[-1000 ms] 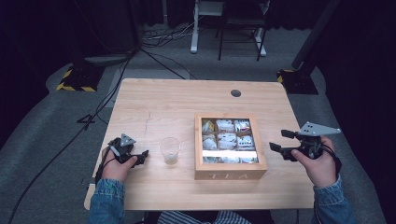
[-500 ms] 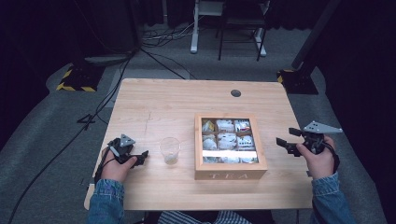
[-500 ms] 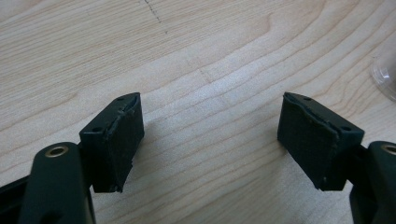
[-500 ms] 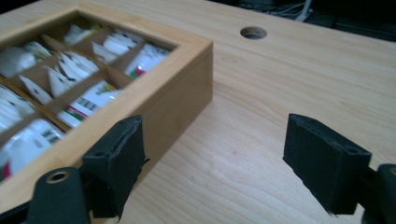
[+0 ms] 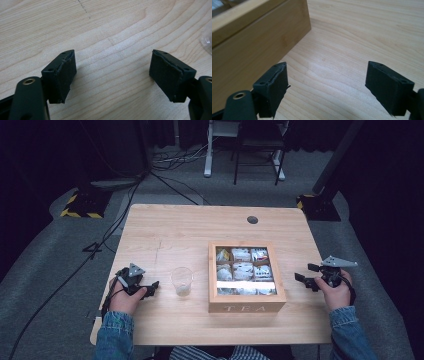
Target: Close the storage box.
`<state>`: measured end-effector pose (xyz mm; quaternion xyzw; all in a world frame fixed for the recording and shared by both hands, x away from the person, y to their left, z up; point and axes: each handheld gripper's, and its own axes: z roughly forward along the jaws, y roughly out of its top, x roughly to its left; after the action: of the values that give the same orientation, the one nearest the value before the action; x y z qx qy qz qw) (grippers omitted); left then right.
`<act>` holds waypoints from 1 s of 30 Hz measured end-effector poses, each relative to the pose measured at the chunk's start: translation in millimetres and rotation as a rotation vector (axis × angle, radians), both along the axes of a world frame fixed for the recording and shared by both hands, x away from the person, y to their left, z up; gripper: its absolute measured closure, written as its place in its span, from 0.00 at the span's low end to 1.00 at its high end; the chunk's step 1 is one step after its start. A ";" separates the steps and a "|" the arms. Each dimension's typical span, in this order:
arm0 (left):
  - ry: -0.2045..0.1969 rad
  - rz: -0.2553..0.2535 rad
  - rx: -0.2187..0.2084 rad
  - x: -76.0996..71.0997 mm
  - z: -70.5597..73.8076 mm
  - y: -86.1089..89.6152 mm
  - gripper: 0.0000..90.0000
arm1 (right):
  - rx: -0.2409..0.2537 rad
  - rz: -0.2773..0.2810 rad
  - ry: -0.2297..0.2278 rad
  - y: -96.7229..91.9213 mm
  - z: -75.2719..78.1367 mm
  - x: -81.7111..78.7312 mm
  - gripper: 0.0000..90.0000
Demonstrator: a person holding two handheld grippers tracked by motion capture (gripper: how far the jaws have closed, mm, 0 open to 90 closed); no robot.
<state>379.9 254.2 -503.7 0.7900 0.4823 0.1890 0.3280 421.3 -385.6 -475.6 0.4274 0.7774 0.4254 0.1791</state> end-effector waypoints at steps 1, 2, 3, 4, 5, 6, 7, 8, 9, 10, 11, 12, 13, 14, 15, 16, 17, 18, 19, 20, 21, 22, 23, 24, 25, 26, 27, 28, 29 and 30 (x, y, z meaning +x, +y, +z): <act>0.000 0.000 0.000 0.0 0.0 0.0 0.25 | -0.010 0.005 0.005 0.1 -3.0 0.6 0.21; 0.001 0.000 -0.002 0.0 -0.1 -0.1 0.25 | -0.014 0.004 0.006 0.3 -4.7 0.9 0.21; 0.001 0.001 -0.003 0.0 -0.1 -0.1 0.25 | -0.017 0.002 0.010 0.4 -6.9 1.3 0.21; 0.001 0.001 -0.003 -0.1 -0.1 -0.2 0.25 | -0.023 -0.001 0.013 0.5 -9.4 1.6 0.21; 0.000 0.000 -0.001 0.0 -0.1 -0.1 0.25 | -0.028 -0.002 0.014 0.4 -10.8 1.8 0.21; 0.001 0.000 -0.002 0.0 -0.1 -0.1 0.25 | -0.038 -0.006 0.016 1.0 -13.4 2.0 0.21; 0.000 0.000 0.000 0.0 0.0 -0.1 0.25 | -0.044 -0.001 0.017 1.2 -14.6 2.2 0.21; 0.000 0.000 0.000 0.0 0.0 0.0 0.25 | -0.053 -0.002 0.017 1.9 -15.7 2.3 0.21; 0.000 0.000 0.001 0.1 0.0 -0.1 0.25 | -0.059 0.001 0.016 2.5 -16.8 2.4 0.21; 0.000 0.000 0.002 0.1 0.0 -0.1 0.24 | -0.064 0.002 0.016 3.4 -17.6 2.4 0.21; 0.001 0.001 0.000 0.1 0.0 -0.4 0.24 | -0.070 0.006 0.016 3.8 -18.2 2.6 0.21; 0.001 0.002 0.000 0.1 -0.1 -0.6 0.24 | -0.077 0.004 0.018 4.7 -18.9 2.4 0.21; 0.001 0.004 -0.001 0.1 -0.1 -0.8 0.24 | -0.087 0.002 0.022 5.6 -19.8 2.2 0.21; 0.002 0.005 0.000 0.2 0.0 -0.9 0.24 | -0.106 0.001 0.023 6.2 -20.6 2.1 0.20; 0.002 0.007 -0.002 0.2 -0.1 -1.3 0.24 | -0.117 0.001 0.026 6.9 -21.1 1.7 0.20; 0.003 0.008 -0.002 0.2 -0.1 -1.5 0.24 | -0.123 0.004 0.023 7.4 -21.4 1.6 0.20; 0.004 0.007 -0.003 0.3 -0.1 -1.7 0.24 | -0.124 0.007 0.025 7.7 -21.4 1.4 0.20; 0.004 0.009 -0.004 0.3 -0.2 -2.0 0.23 | -0.122 0.005 0.026 8.3 -21.9 1.2 0.20; 0.004 0.010 -0.004 0.3 -0.3 -2.2 0.23 | -0.126 0.007 0.029 8.8 -22.7 1.3 0.19; 0.006 0.009 -0.004 0.4 -0.2 -2.3 0.23 | -0.131 0.007 0.038 9.6 -24.1 1.4 0.19; 0.007 0.009 -0.005 0.4 -0.2 -2.6 0.23 | -0.138 0.005 0.051 10.5 -26.2 1.5 0.18; 0.008 0.009 -0.005 0.6 -0.2 -2.8 0.23 | -0.149 0.010 0.057 11.2 -28.0 1.9 0.17; 0.006 0.011 -0.004 0.6 -0.4 -3.1 0.22 | -0.150 0.008 0.057 11.4 -28.0 1.9 0.16; 0.006 0.013 -0.004 0.6 -0.4 -3.5 0.22 | -0.149 0.007 0.058 11.3 -28.0 1.9 0.16; 0.006 0.015 -0.003 0.7 -0.4 -3.8 0.22 | -0.149 0.006 0.059 11.3 -28.0 1.9 0.16; 0.007 0.016 -0.003 0.7 -0.5 -4.1 0.21 | -0.149 0.003 0.058 11.5 -28.1 2.0 0.16; 0.009 0.022 -0.003 0.6 -0.4 -4.5 0.21 | -0.150 0.000 0.058 11.9 -28.1 2.1 0.16; 0.009 0.027 -0.001 0.5 -0.4 -4.7 0.20 | -0.151 -0.002 0.059 12.2 -28.0 2.1 0.16; 0.012 0.031 -0.001 0.3 -0.3 -4.9 0.19 | -0.152 -0.004 0.059 12.4 -28.1 2.1 0.15; 0.013 0.036 -0.002 0.2 -0.4 -5.0 0.19 | -0.152 -0.004 0.059 12.6 -28.1 2.1 0.15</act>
<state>380.1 249.1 -504.1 0.7820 0.4986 0.1893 0.3224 423.5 -373.0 -503.7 0.4265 0.8114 0.3520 0.1891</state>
